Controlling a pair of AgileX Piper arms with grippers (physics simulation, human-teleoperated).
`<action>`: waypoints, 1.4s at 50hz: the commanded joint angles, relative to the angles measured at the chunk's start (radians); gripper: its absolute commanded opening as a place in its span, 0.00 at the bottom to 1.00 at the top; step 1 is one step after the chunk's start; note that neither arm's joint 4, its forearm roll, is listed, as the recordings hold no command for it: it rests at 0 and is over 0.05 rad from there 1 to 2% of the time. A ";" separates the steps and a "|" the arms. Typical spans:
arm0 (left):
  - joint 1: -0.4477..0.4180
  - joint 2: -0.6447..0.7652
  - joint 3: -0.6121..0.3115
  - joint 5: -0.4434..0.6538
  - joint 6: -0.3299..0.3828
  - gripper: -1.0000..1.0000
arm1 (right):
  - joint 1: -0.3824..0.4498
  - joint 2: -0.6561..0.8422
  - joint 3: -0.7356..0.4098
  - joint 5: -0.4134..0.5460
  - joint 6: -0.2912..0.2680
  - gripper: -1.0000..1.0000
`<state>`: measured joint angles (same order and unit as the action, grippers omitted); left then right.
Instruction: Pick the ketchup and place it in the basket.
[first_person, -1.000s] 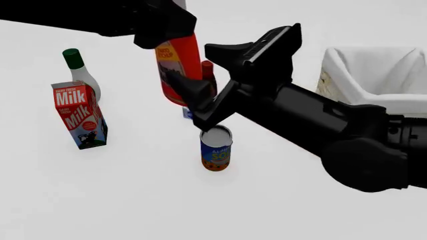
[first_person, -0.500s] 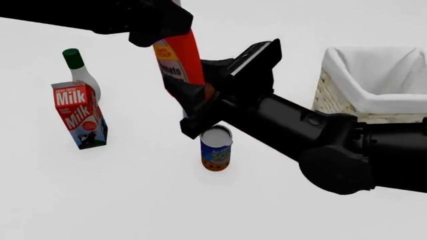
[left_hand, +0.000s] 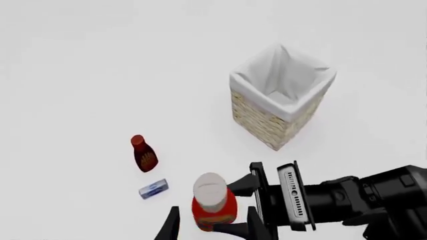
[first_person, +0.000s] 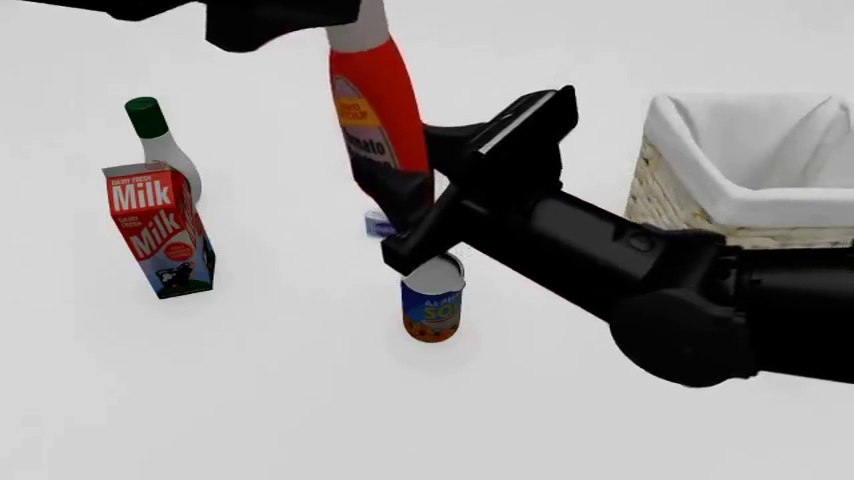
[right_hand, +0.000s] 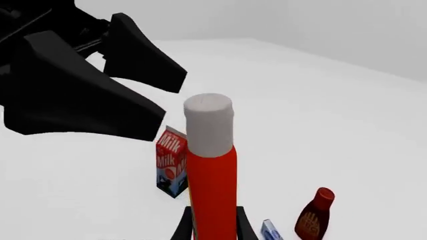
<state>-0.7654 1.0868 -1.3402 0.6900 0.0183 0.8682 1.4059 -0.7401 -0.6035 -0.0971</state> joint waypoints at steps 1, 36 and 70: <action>0.030 -0.055 0.001 0.014 -0.006 1.00 | -0.027 -0.023 0.004 0.019 0.012 0.00; 0.275 -0.209 0.243 -0.163 -0.036 1.00 | -0.216 -0.215 -0.072 0.279 0.002 0.00; 0.386 -0.370 0.442 -0.319 -0.124 1.00 | -0.462 -0.344 -0.039 0.349 0.056 0.00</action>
<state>-0.4013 0.7413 -0.9355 0.4015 -0.0912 0.4730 1.0994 -0.7833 -0.2705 -0.0713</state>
